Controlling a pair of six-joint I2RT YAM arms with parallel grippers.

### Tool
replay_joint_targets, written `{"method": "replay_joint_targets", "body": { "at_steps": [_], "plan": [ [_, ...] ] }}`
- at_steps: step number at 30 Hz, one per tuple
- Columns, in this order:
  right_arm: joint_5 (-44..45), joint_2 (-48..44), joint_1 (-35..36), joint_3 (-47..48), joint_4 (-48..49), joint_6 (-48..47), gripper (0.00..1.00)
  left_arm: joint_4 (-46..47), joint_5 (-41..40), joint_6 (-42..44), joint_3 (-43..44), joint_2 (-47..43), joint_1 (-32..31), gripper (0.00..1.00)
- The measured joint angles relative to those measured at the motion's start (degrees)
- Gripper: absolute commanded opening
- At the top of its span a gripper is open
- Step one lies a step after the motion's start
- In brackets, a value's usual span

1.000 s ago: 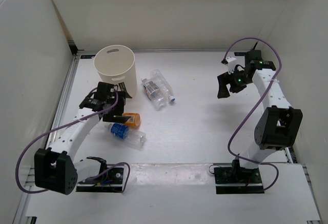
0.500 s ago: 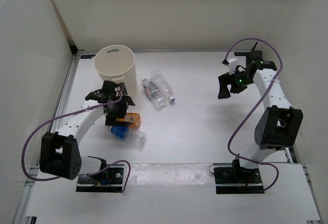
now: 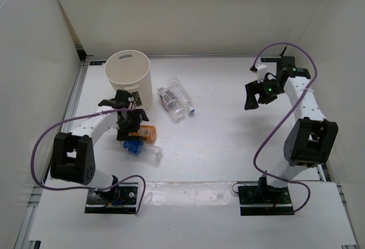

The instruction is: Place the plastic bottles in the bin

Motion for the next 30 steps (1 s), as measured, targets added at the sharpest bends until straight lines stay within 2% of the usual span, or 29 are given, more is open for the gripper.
{"method": "replay_joint_targets", "body": {
  "at_steps": [5, 15, 23, 30],
  "plan": [
    [-0.2, 0.0, -0.7, 0.0, -0.1, -0.2, 0.9, 1.2, 0.2, 1.3, 1.6, 4.3, 0.6, 0.94],
    [-0.2, 0.0, -2.8, 0.0, -0.3, -1.0, 0.9, 4.2, 0.3, 2.2, 1.9, 7.9, 1.2, 0.75],
    [-0.3, 0.0, -3.6, 0.1, -0.8, -0.8, 0.9, 6.1, 1.3, 2.3, 2.1, 9.1, 1.3, 0.68],
    [-0.3, 0.1, -3.9, 0.9, -1.2, -0.5, 0.9, 3.8, 0.4, 3.6, 4.8, 7.8, 1.2, 0.5]
  ]
}}
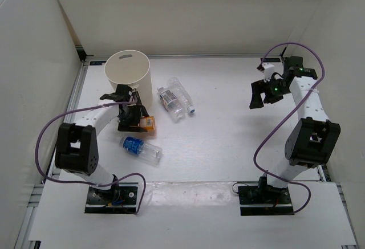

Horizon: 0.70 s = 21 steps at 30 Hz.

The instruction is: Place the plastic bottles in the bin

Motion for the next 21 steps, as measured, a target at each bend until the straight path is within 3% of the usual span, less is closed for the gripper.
{"method": "replay_joint_targets", "body": {
  "at_steps": [1, 5, 14, 21],
  "plan": [
    [0.0, 0.0, 0.0, 0.0, 0.0, 0.2, 0.9, -1.0, -0.7, 0.2, 0.5, -1.1, 0.0, 0.43],
    [0.0, 0.1, 0.2, 0.1, 0.0, 1.0, 0.9, -5.7, -4.2, 0.9, 3.7, -8.1, -0.4, 0.32],
    [-0.1, 0.1, 1.6, 0.1, 0.1, 1.7, 0.9, -17.3, -15.2, 2.8, 12.8, -21.9, -3.3, 0.27],
    [-0.4, 0.1, 2.3, 0.1, 0.1, 1.9, 0.9, -19.4, -26.4, 11.2, 26.2, -23.1, -5.0, 0.27]
  ]
}}
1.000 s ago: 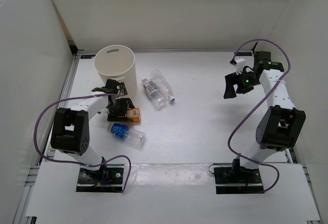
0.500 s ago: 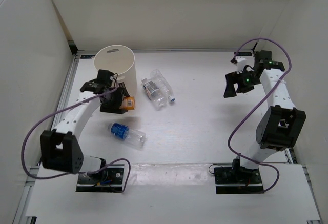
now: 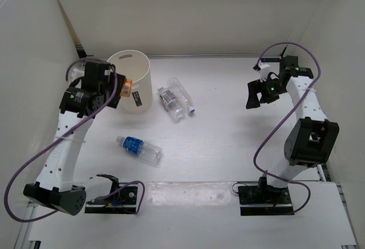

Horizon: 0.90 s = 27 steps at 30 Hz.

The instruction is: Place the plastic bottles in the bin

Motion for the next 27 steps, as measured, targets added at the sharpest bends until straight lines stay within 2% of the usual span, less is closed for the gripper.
{"method": "replay_joint_targets", "body": {
  "at_steps": [4, 8, 13, 17, 27],
  "plan": [
    [-0.1, 0.0, 0.7, 0.0, 0.2, 0.4, 0.9, 3.6, -3.1, 8.8, 11.2, 4.6, 0.9, 0.27],
    [-0.3, 0.0, 1.0, 0.0, 1.0, 0.8, 0.9, 7.5, -1.3, 13.3, 18.2, 11.2, 4.4, 0.27],
    [-1.2, 0.0, 0.4, 0.6, 1.2, 2.0, 0.9, 10.2, 6.0, 15.0, 20.0, 21.4, 10.5, 0.26],
    [-2.1, 0.2, -1.1, 1.2, 1.3, 3.1, 0.9, 8.8, 9.3, 15.5, 20.0, 28.1, 11.6, 0.28],
    [-2.7, 4.4, -3.1, 4.6, 1.3, 3.9, 0.9, 6.8, 11.2, 18.2, 21.9, 31.0, 11.2, 0.35]
  ]
}}
